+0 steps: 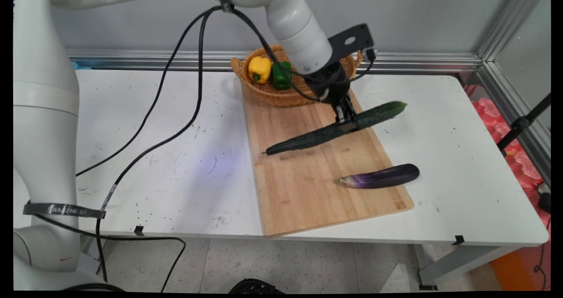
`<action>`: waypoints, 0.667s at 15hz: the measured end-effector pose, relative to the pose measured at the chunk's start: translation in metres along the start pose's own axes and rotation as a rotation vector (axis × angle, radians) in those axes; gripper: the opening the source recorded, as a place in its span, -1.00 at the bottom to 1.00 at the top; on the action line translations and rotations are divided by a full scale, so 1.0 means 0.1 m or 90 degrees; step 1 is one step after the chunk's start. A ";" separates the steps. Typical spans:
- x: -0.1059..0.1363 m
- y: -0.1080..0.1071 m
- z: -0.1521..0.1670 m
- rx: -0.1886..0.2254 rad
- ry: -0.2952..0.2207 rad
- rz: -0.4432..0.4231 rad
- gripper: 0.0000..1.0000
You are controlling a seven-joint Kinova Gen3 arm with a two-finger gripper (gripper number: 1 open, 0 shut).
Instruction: Place the picked object on the cutting board
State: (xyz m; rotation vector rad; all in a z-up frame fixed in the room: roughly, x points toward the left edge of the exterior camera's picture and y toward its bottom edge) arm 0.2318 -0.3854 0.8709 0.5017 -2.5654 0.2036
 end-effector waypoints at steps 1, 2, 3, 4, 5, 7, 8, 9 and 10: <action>-0.02 0.01 0.02 -0.001 -0.002 0.001 -1.00; -0.05 0.03 0.05 -0.003 -0.005 0.003 -1.00; -0.08 0.06 0.09 -0.005 -0.009 0.004 -1.00; -0.12 0.07 0.13 -0.007 -0.013 0.003 -1.00; -0.14 0.09 0.16 -0.009 -0.016 0.003 -1.00; -0.18 0.11 0.20 -0.012 -0.021 0.001 -1.00; -0.20 0.12 0.23 -0.013 -0.023 0.000 -1.00; -0.22 0.14 0.26 -0.016 -0.025 -0.001 -1.00; -0.24 0.16 0.29 -0.018 -0.028 -0.003 -1.00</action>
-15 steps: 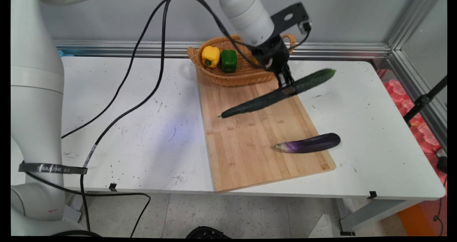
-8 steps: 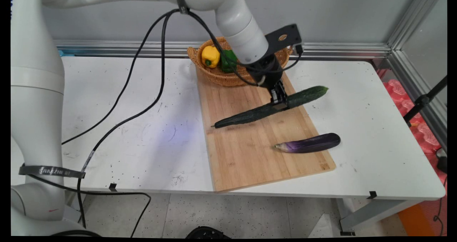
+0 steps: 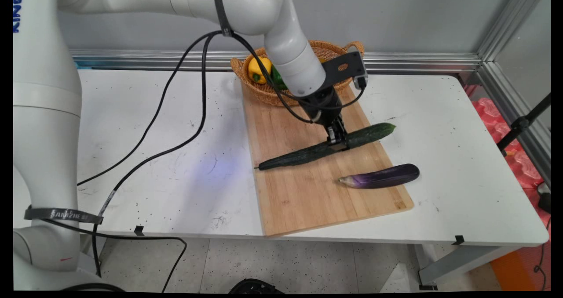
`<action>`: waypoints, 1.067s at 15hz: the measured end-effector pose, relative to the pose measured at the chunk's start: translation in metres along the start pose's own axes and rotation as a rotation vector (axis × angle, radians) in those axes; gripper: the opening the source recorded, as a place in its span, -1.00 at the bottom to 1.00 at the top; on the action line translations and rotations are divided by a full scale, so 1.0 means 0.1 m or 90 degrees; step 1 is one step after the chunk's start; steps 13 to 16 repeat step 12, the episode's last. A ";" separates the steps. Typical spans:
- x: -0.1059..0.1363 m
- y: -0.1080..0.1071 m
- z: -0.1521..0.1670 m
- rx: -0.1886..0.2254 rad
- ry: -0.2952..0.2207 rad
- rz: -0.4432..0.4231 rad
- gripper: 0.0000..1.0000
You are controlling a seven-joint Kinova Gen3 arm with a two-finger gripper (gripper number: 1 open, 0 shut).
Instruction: Place the picked object on the cutting board
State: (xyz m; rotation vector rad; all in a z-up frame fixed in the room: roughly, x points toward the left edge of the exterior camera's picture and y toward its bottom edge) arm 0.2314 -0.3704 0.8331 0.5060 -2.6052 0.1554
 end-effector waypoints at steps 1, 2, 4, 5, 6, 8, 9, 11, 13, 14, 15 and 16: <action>-0.02 0.02 0.03 -0.003 -0.002 -0.002 -1.00; -0.04 0.03 0.05 -0.006 -0.003 -0.002 -1.00; -0.07 0.05 0.10 -0.011 -0.004 -0.003 -1.00; -0.07 0.06 0.12 -0.012 -0.003 -0.003 -1.00; -0.08 0.06 0.13 -0.013 -0.003 -0.003 -1.00; -0.09 0.06 0.16 -0.014 0.000 -0.004 1.00; -0.09 0.06 0.17 -0.015 0.003 -0.005 1.00; -0.08 0.06 0.19 -0.017 0.007 -0.006 1.00; -0.07 0.06 0.18 -0.017 0.011 -0.007 1.00; -0.07 0.06 0.18 -0.017 0.011 -0.007 1.00; -0.07 0.06 0.18 -0.017 0.011 -0.007 1.00; -0.07 0.06 0.18 -0.017 0.011 -0.007 1.00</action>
